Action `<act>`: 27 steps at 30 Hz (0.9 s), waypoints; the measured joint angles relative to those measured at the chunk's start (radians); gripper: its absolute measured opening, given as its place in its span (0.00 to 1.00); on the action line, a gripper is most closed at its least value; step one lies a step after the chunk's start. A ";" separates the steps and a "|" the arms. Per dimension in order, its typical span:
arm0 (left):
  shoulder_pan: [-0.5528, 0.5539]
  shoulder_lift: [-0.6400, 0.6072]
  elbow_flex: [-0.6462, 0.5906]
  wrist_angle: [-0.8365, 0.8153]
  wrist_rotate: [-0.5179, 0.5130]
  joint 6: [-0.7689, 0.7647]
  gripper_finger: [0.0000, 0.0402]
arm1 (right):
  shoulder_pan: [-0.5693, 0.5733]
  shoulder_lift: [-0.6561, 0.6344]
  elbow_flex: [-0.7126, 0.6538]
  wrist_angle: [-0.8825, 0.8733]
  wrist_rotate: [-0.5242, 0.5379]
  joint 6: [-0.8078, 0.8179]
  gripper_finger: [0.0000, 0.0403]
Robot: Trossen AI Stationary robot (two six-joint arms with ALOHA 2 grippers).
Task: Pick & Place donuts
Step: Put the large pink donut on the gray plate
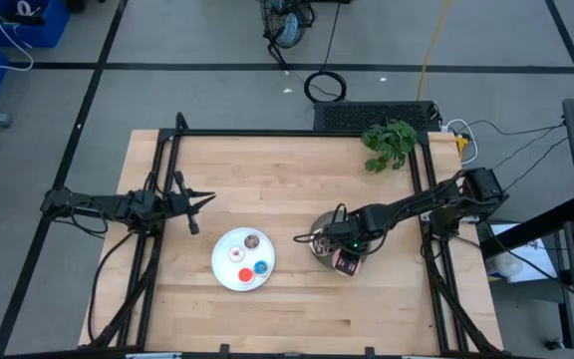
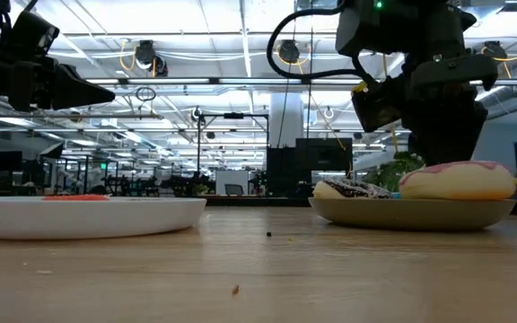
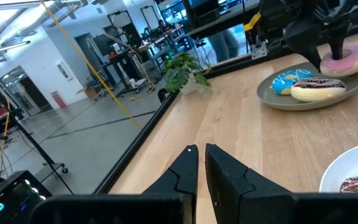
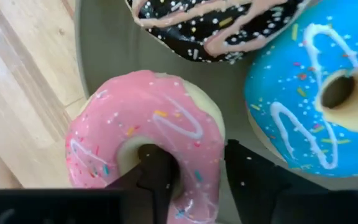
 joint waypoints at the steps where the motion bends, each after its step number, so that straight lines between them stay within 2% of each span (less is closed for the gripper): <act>1: 0.000 0.000 0.000 0.000 0.000 0.000 0.09 | -0.001 -0.005 0.000 -0.002 0.001 0.001 0.34; 8: 0.000 0.000 0.000 0.000 0.000 0.000 0.09 | -0.025 -0.025 0.000 -0.014 -0.002 0.023 0.44; 18: 0.000 0.000 0.000 0.000 0.000 0.000 0.09 | -0.017 -0.028 0.000 -0.026 -0.003 -0.061 0.48; 27: 0.000 0.000 0.000 0.000 0.000 0.000 0.09 | -0.043 -0.044 0.000 -0.039 0.009 -0.067 0.61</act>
